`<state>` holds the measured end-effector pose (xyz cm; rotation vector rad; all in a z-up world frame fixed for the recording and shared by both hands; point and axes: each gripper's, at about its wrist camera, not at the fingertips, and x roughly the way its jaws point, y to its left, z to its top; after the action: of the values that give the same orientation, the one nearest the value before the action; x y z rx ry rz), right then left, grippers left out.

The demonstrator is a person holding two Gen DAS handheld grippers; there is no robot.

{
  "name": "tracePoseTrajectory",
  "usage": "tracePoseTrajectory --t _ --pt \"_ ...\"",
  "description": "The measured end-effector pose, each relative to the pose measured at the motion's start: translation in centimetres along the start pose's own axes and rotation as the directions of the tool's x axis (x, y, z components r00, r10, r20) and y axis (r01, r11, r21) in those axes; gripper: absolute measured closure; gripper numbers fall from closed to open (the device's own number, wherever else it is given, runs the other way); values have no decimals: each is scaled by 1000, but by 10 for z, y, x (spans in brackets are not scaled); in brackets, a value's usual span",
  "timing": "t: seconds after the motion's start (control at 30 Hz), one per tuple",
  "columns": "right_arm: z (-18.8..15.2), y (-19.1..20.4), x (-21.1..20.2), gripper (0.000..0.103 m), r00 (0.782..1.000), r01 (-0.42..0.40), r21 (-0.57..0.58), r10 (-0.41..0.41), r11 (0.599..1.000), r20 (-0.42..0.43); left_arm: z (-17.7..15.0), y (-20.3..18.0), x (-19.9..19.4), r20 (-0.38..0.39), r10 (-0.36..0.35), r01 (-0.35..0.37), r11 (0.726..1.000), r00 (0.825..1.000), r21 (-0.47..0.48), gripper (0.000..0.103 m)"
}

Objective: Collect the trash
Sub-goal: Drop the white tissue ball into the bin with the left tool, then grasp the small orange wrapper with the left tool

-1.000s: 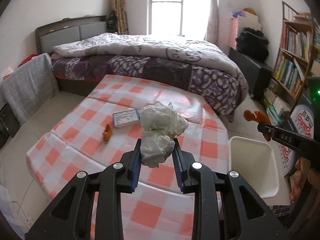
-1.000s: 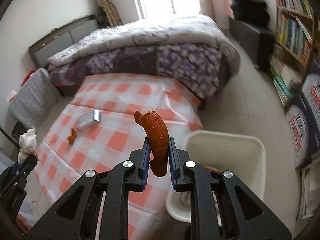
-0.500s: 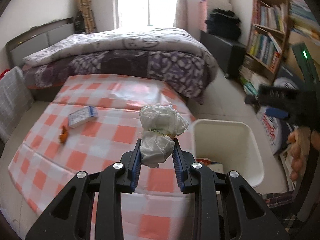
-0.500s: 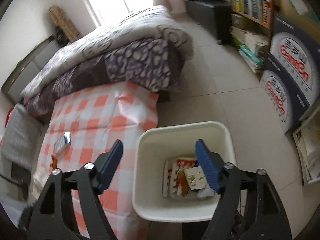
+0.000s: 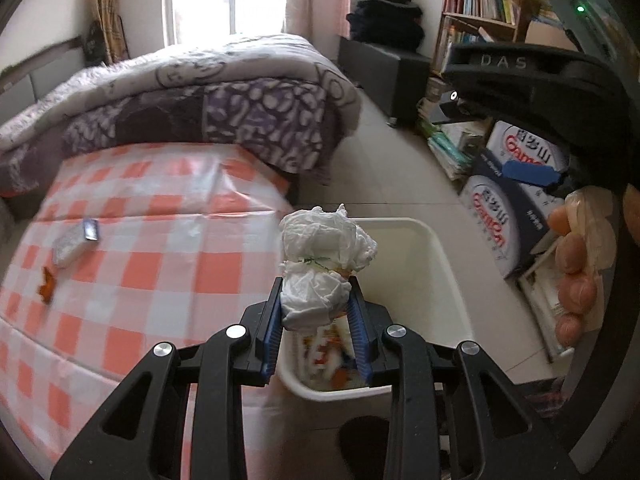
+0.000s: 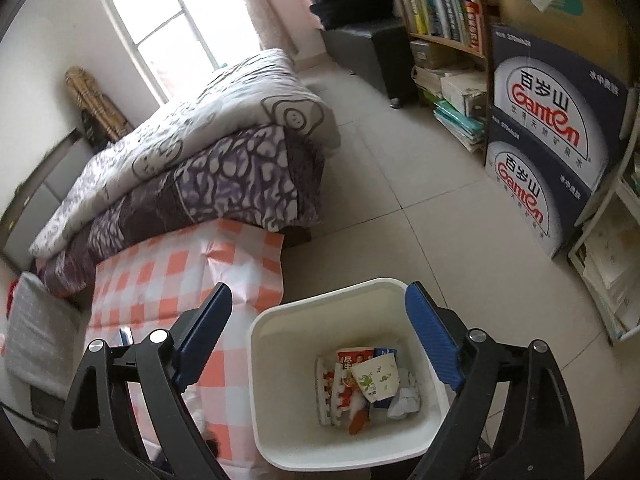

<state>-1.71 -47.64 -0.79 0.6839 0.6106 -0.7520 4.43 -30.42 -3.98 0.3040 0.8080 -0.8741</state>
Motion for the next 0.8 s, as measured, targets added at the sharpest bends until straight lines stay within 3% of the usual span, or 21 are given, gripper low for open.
tracePoseTrajectory --t 0.07,0.13,0.17,0.27,0.37,0.57,0.67,0.8 --pt "1 -1 -1 18 1000 0 10 0 1000 7 4 -3 6 0 -47 47 999 999 -22 68" --pt "2 -1 -2 16 1000 7 8 -7 1000 17 7 -2 12 -1 -66 66 997 998 -46 44" --pt "2 -1 -2 15 1000 10 8 -11 1000 22 7 0 13 1 -75 75 995 997 -63 40" --pt "2 -1 -4 14 1000 5 17 -5 1000 27 7 10 16 -11 -115 113 987 993 -112 38" --pt "-1 4 -3 14 1000 -8 21 8 1000 20 7 26 14 -7 -79 77 987 997 -139 36" --pt "-15 31 5 13 999 -38 -51 37 998 -20 3 85 8 -28 105 -108 970 994 -218 33" --pt "-22 46 9 12 997 -60 -85 56 995 -48 -1 127 12 -69 244 -253 933 967 -254 33" --pt "-32 64 16 11 992 -92 -119 80 989 -102 -9 185 21 -123 415 -432 867 902 -249 33"
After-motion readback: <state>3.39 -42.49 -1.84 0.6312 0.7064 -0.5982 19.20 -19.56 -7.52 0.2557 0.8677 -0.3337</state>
